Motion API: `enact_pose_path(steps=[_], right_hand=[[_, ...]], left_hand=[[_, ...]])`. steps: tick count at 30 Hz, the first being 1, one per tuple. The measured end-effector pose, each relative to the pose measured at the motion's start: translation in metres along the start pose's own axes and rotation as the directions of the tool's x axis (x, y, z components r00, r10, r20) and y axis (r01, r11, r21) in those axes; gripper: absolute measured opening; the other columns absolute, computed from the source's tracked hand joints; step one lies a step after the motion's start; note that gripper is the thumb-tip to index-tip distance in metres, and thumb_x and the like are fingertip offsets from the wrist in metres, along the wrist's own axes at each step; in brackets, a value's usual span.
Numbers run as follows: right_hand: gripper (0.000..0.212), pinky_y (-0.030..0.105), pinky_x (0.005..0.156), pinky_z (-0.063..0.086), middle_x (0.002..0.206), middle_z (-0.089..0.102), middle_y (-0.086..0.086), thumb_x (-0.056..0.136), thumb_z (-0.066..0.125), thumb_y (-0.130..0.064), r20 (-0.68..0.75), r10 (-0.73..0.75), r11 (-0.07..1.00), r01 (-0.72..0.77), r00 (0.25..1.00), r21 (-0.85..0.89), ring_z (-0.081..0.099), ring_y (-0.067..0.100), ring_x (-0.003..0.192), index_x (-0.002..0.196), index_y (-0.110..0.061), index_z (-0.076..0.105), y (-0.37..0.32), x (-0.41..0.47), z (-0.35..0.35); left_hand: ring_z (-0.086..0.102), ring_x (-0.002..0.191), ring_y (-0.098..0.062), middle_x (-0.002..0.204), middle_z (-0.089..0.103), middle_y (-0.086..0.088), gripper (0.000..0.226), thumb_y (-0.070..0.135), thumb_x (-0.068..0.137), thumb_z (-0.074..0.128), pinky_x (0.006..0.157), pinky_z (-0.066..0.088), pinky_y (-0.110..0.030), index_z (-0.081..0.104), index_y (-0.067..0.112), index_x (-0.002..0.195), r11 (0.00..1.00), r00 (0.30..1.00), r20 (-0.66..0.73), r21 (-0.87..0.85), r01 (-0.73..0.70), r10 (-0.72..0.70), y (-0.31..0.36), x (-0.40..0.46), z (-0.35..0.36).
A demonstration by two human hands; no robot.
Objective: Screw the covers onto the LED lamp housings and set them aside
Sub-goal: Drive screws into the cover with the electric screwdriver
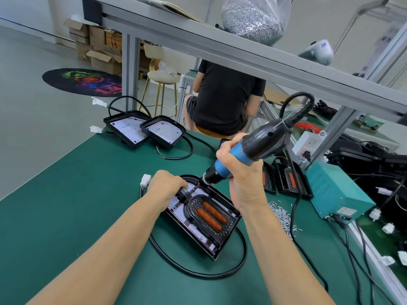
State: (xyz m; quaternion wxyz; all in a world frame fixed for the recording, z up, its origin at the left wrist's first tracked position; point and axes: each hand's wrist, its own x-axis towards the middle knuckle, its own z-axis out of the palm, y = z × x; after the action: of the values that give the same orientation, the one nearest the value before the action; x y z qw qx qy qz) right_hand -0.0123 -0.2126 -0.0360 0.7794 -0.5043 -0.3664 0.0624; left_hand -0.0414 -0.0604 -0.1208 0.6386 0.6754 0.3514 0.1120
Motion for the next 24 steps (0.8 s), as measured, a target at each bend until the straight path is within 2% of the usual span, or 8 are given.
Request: enact_pose_path(steps=[4,9,11,13,16,20,22,24], right_hand=[[0.022,0.021,0.078,0.048,0.074,0.056,-0.013,0.074,0.065,0.001,-0.076,-0.015,0.999,0.013,0.997,-0.030,0.050,0.010,0.077,0.085,-0.014,0.053,0.000,-0.003,-0.001],[0.039,0.024,0.078,0.047,0.075,0.056,-0.007,0.075,0.066,-0.003,-0.364,0.000,0.989,0.053,0.931,0.136,0.055,0.010,0.076,0.106,-0.022,0.055,-0.006,-0.011,-0.014],[0.038,0.023,0.076,0.048,0.076,0.056,-0.007,0.074,0.066,-0.003,-0.449,-0.013,0.979,0.103,0.893,0.178,0.055,0.012,0.075,0.104,-0.023,0.054,-0.012,-0.015,-0.024],[0.036,0.022,0.076,0.049,0.076,0.057,-0.007,0.077,0.064,-0.002,-0.511,-0.047,0.970,0.161,0.858,0.181,0.056,0.011,0.074,0.104,-0.023,0.053,-0.020,-0.021,-0.036],[0.034,0.024,0.078,0.048,0.076,0.057,-0.009,0.082,0.061,0.001,-0.554,-0.108,0.965,0.221,0.826,0.141,0.056,0.010,0.074,0.105,-0.023,0.052,-0.033,-0.033,-0.054],[0.032,0.023,0.075,0.049,0.072,0.059,-0.010,0.079,0.061,-0.003,-0.605,-0.162,0.965,0.253,0.779,0.068,0.055,0.010,0.073,0.103,-0.022,0.051,-0.050,-0.050,-0.077],[0.032,0.024,0.079,0.048,0.072,0.059,-0.011,0.081,0.061,-0.003,-0.632,-0.176,0.967,0.252,0.755,0.033,0.055,0.010,0.074,0.104,-0.023,0.051,-0.055,-0.061,-0.087],[0.032,0.023,0.081,0.048,0.073,0.058,-0.011,0.082,0.062,-0.003,-0.661,-0.192,0.966,0.259,0.725,0.003,0.055,0.010,0.075,0.104,-0.023,0.050,-0.059,-0.072,-0.098]], left_hand=[[0.025,0.055,-0.019,0.063,0.036,-0.009,0.023,0.002,0.066,0.074,0.055,0.021,-0.029,0.051,0.006,0.068,1.000,1.000,0.008,0.022,-0.004,0.004,0.002,-0.001,-0.001],[0.020,0.049,-0.019,0.054,0.030,-0.005,0.034,0.000,0.066,0.071,0.052,0.016,-0.027,0.039,0.009,0.056,0.996,0.999,0.017,0.079,-0.050,0.049,0.003,-0.003,-0.003],[0.025,0.047,-0.021,0.053,0.038,-0.006,0.020,0.004,0.067,0.069,0.051,0.020,-0.026,0.051,0.004,0.058,0.980,0.994,0.025,0.170,-0.107,0.105,0.001,-0.005,-0.004],[0.035,0.049,-0.020,0.055,0.050,-0.004,0.004,0.008,0.069,0.069,0.052,0.027,-0.025,0.067,0.008,0.072,0.960,0.987,0.031,0.233,-0.158,0.155,0.000,-0.006,-0.006],[0.040,0.049,-0.018,0.053,0.054,0.000,0.009,0.008,0.070,0.069,0.052,0.030,-0.025,0.071,0.016,0.075,0.948,0.980,0.041,0.247,-0.200,0.196,-0.003,-0.005,-0.006],[0.036,0.044,-0.017,0.047,0.050,0.001,0.007,0.005,0.073,0.068,0.050,0.028,-0.023,0.071,0.012,0.074,0.938,0.978,0.068,0.276,-0.208,0.196,0.000,-0.003,-0.007],[0.040,0.049,-0.020,0.056,0.056,-0.004,0.007,0.006,0.074,0.068,0.051,0.031,-0.023,0.071,0.011,0.076,0.934,0.978,0.077,0.290,-0.209,0.195,0.002,-0.003,-0.007],[0.050,0.063,-0.022,0.078,0.066,-0.007,0.010,0.010,0.077,0.069,0.059,0.038,-0.025,0.072,0.013,0.085,0.916,0.975,0.063,0.337,-0.220,0.211,0.007,-0.005,-0.005]])
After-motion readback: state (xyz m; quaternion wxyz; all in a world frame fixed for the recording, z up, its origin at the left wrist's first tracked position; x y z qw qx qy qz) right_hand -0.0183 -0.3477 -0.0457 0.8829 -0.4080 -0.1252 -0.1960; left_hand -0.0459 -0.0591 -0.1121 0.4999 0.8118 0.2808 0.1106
